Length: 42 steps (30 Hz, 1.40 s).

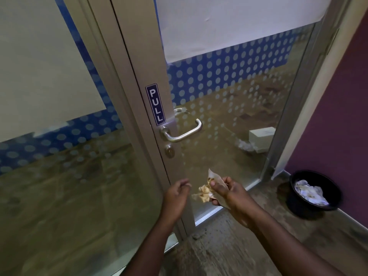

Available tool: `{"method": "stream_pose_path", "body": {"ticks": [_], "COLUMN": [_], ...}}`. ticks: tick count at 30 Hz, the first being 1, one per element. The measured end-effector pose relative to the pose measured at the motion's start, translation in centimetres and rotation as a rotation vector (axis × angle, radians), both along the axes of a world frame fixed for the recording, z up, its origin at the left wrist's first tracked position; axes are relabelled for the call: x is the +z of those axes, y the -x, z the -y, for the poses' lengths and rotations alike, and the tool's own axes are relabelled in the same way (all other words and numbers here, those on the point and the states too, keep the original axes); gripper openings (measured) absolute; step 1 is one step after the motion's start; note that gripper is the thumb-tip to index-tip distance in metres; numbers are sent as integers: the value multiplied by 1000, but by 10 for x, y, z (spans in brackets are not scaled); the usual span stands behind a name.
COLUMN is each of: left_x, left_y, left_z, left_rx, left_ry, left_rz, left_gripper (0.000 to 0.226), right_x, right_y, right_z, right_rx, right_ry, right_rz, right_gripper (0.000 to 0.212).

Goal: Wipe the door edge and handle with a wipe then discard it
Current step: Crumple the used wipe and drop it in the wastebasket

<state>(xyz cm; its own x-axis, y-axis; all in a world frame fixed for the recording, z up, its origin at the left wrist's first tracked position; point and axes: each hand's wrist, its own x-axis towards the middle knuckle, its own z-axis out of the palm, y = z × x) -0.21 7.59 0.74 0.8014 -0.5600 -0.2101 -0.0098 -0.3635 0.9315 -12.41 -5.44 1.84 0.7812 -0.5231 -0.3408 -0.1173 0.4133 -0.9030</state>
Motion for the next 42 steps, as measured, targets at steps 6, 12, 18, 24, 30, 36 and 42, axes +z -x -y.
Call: {"method": "stream_pose_path", "body": {"ticks": [6, 12, 18, 24, 30, 36, 42], "left_x": [-21, -37, -37, -45, -75, -132, -222], "left_y": [27, 37, 49, 77, 110, 155, 190], "left_z": [-12, 5, 48, 115, 233, 382, 517], "left_rx": [-238, -400, -515, -539, -531, -524, -542], "left_ry": [-26, -79, -115, -73, -133, -239, -352], "left_rz": [-346, -348, -313, -311, -362, -366, -432], "left_gripper": [24, 27, 49, 15, 21, 13, 7], "right_x": [-26, -37, -33, -60, -93, -161, -256], "right_y": [23, 56, 93, 116, 157, 197, 235], "right_z": [-17, -21, -1, 55, 162, 301, 426], "right_rx": [-26, -68, -129, -349, -496, -671, -750], "right_ry": [91, 90, 150, 133, 50, -97, -211], "right_rz": [-125, -139, -159, -170, -223, -295, -376], "right_gripper": [28, 44, 57, 11, 32, 9, 12]}}
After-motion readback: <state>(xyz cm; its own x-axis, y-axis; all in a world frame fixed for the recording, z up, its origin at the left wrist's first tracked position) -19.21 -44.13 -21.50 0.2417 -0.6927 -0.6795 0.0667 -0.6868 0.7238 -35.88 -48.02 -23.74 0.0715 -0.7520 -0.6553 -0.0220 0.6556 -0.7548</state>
